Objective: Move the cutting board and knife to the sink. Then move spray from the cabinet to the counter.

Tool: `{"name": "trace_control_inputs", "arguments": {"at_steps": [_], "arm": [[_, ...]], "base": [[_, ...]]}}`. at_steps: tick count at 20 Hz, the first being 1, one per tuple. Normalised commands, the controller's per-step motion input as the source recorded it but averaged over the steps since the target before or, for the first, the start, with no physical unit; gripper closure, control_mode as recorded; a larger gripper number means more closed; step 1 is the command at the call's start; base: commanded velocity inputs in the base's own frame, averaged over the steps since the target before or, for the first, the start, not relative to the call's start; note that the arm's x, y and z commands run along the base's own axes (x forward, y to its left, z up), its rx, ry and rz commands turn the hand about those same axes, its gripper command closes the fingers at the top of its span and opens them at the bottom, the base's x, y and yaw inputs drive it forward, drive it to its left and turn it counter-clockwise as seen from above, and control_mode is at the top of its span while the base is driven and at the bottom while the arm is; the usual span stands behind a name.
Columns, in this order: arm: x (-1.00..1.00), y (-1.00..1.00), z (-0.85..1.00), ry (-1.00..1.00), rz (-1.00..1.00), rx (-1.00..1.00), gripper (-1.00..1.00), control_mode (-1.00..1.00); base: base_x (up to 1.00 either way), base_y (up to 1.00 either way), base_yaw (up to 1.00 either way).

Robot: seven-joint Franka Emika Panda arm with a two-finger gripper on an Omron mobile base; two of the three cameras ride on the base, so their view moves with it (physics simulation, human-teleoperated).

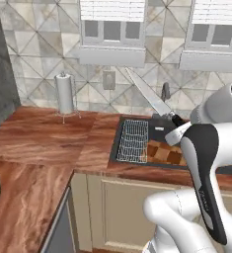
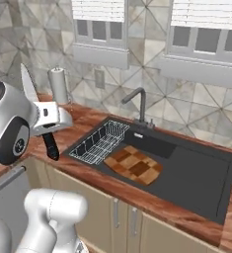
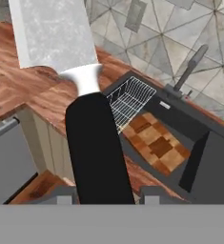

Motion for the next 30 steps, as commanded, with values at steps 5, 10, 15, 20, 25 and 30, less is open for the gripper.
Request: {"name": "trace_control_inputs", "arguments": {"at_steps": [5, 10, 15, 20, 25, 30], "arm": [[0.00, 0.00, 0.00, 0.00, 0.00, 0.00, 1.00, 1.00], [0.00, 0.00, 0.00, 0.00, 0.00, 0.00, 1.00, 1.00], [0.00, 0.00, 0.00, 0.00, 0.00, 0.00, 1.00, 1.00], [0.00, 0.00, 0.00, 0.00, 0.00, 0.00, 1.00, 1.00], [0.00, 0.00, 0.00, 0.00, 0.00, 0.00, 1.00, 1.00], [0.07, 0.00, -0.24, 0.09, -0.01, 0.00, 1.00, -1.00]], "base": [[0.40, 0.06, -0.59], [0.67, 0.20, -0.34], [0.80, 0.38, -0.10], [0.74, 0.18, -0.17], [0.54, 0.14, -0.32], [0.12, 0.06, -0.06]]}}
